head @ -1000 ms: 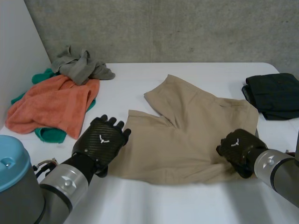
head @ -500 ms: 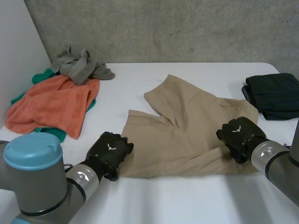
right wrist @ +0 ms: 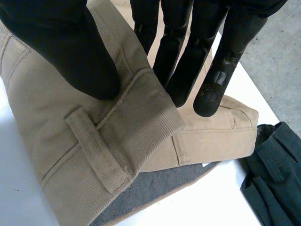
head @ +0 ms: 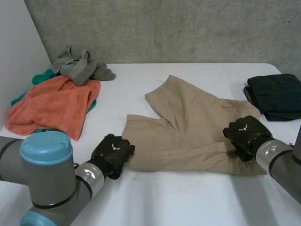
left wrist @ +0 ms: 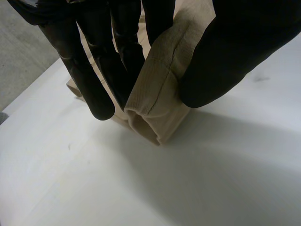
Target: Fold the laundry.
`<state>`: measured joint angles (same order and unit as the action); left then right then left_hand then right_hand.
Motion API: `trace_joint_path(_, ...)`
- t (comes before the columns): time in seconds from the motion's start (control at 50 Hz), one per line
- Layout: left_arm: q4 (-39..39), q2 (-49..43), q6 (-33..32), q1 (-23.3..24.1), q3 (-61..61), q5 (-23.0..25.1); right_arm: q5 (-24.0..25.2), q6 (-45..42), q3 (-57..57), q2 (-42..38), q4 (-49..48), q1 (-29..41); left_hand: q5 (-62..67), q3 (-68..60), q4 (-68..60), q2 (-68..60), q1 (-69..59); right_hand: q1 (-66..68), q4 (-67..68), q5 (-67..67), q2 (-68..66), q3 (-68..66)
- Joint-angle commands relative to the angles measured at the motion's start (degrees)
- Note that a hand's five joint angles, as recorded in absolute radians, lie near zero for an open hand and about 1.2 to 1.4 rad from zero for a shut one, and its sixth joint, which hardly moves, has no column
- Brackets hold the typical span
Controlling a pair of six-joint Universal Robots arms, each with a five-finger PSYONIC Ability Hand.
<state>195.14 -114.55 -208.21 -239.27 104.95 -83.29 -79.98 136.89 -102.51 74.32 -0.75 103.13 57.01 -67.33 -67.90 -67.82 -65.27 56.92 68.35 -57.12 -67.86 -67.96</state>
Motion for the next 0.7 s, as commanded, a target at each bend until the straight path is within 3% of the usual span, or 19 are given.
trace_joint_path(0.02, -1.1, -0.3, -0.8, 0.5, -1.2, -4.9, 0.0, -0.7, -0.1, 0.1, 0.9, 0.0, 13.0, -12.7, -12.1, -12.2, -14.7, 23.1, 11.6, -12.9, -12.1, -12.0)
trace_joint_path(0.1, -6.7, 6.4, -3.9, 1.3, 1.1, -8.5, 0.5, -2.1, -0.6, 0.3, 4.9, 0.0, 13.0, -12.7, -12.1, -12.2, -14.7, 23.1, 11.6, -12.9, -12.1, -12.0)
trace_joint_path(0.18, -17.8, 12.7, -10.1, 3.5, 4.1, -9.3, 0.8, -6.9, -0.7, 1.3, 13.5, 0.0, 13.0, -12.7, -12.1, -12.2, -14.7, 23.1, 11.6, -12.9, -12.1, -12.0)
trace_joint_path(0.3, -28.5, 17.2, -12.0, 7.7, 7.7, -9.6, 0.8, -12.4, -1.7, 3.7, 22.4, 0.0, 13.0, -12.7, -12.1, -12.2, -14.7, 23.1, 11.6, -12.9, -12.1, -12.0)
trace_joint_path(0.38, -31.1, 18.1, -12.0, 10.8, 8.7, -10.6, 0.9, -13.0, -2.8, 5.4, 23.9, 0.0, 13.0, -12.7, -12.1, -12.2, -14.7, 23.1, 11.6, -12.9, -12.1, -12.0)
trace_joint_path(0.52, -30.3, 17.7, -12.0, 11.5, 7.1, -11.7, 0.9, -13.5, -4.7, 5.9, 23.3, 0.0, 13.0, -12.7, -12.1, -12.2, -14.7, 23.1, 11.6, -12.9, -12.1, -12.0)
trace_joint_path(0.6, -30.0, 17.6, -12.0, 11.4, 3.5, -11.9, 0.9, -14.0, -4.8, 5.8, 23.1, -0.2, -47.8, 48.1, 48.6, 48.6, 46.0, 23.1, 11.6, -12.9, -12.1, -12.0)
trace_joint_path(0.7, -24.7, 17.7, -12.5, 10.7, -4.0, -11.9, 0.8, -14.0, -4.6, 5.7, 22.5, -0.2, -55.3, 55.6, 56.2, 56.1, 53.5, 23.1, 11.6, -12.9, -12.1, -12.0)
